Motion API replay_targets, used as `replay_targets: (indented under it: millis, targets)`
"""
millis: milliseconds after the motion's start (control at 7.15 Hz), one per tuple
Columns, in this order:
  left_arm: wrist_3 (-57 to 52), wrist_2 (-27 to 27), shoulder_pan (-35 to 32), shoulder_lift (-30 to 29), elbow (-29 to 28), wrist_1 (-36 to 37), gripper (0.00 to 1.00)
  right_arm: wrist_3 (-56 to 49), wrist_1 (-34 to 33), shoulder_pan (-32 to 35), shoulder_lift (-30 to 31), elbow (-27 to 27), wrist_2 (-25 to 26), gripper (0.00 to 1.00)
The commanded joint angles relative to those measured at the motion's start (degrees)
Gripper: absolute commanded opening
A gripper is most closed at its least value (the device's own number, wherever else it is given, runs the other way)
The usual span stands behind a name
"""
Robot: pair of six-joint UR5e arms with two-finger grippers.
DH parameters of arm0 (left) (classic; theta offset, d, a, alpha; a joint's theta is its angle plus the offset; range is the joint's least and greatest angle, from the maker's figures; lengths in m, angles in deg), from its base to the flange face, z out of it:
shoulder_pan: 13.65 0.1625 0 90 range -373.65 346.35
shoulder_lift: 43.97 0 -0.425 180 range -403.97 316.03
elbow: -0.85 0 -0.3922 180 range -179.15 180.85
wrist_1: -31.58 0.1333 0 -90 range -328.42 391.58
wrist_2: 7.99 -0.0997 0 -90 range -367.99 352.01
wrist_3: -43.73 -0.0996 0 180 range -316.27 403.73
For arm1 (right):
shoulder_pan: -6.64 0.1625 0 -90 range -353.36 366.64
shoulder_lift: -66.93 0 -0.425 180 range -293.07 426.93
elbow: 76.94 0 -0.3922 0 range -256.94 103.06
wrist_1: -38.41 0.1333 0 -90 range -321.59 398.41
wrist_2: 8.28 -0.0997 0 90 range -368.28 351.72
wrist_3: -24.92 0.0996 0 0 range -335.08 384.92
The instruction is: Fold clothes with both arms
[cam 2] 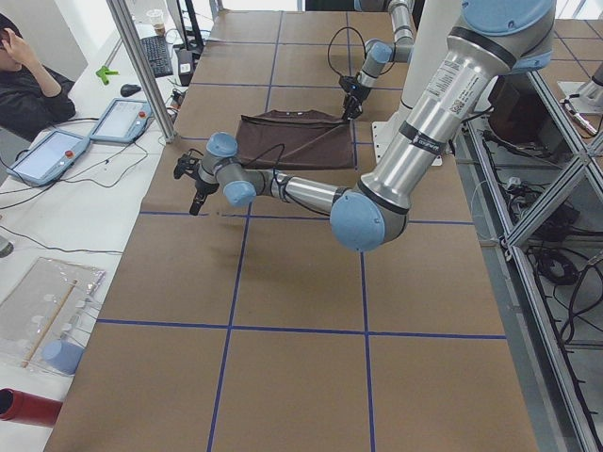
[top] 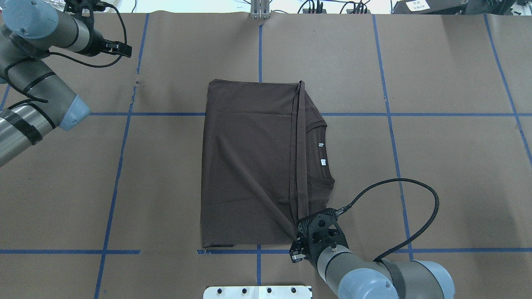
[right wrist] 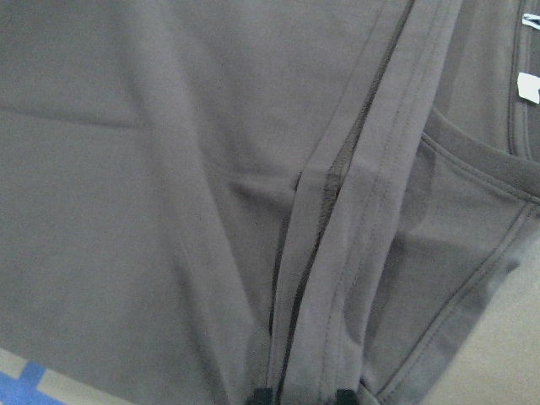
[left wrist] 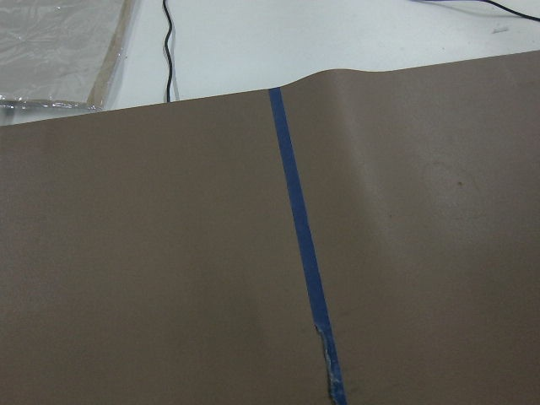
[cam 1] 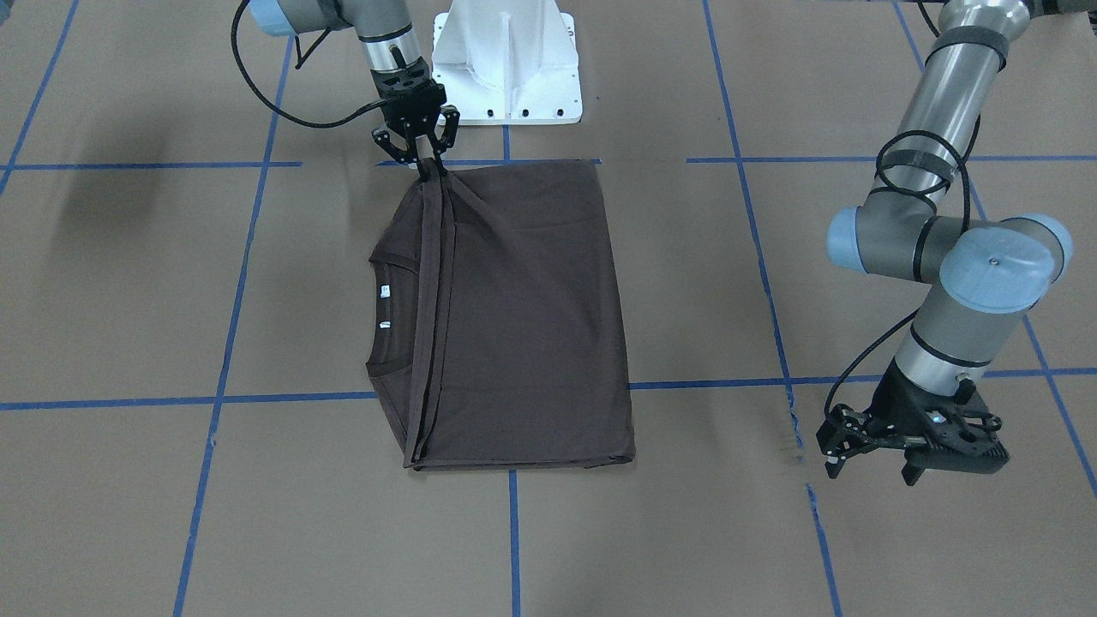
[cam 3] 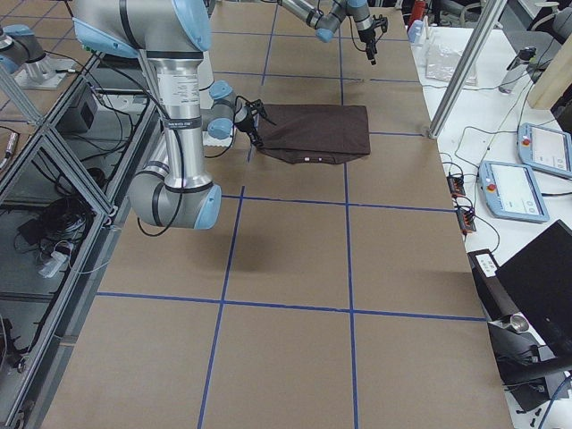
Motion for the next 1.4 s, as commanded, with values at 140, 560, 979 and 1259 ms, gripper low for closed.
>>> replay_targets:
  millis: [140,560,979,1259]
  targets:
    - [0.0,0.0,0.01,0.0,0.0,0.0,1.0,-0.06,-1.53,-0.14,-0.3,0.0,0.99,0.39]
    - [0.0,0.0,0.01,0.0,-0.08,0.0,1.0,0.03,-4.5,-0.23,-4.24,0.0,0.9,0.42]
    - [0.0,0.0,0.01,0.0,-0.17,0.0,1.0,0.03,-4.69,0.29,-3.64,-0.09,1.08,0.43]
    - [0.09,0.0,0.01,0.0,-0.17,0.0,1.0,-0.67,-5.13,1.43,-3.29,0.87,0.55,0.42]
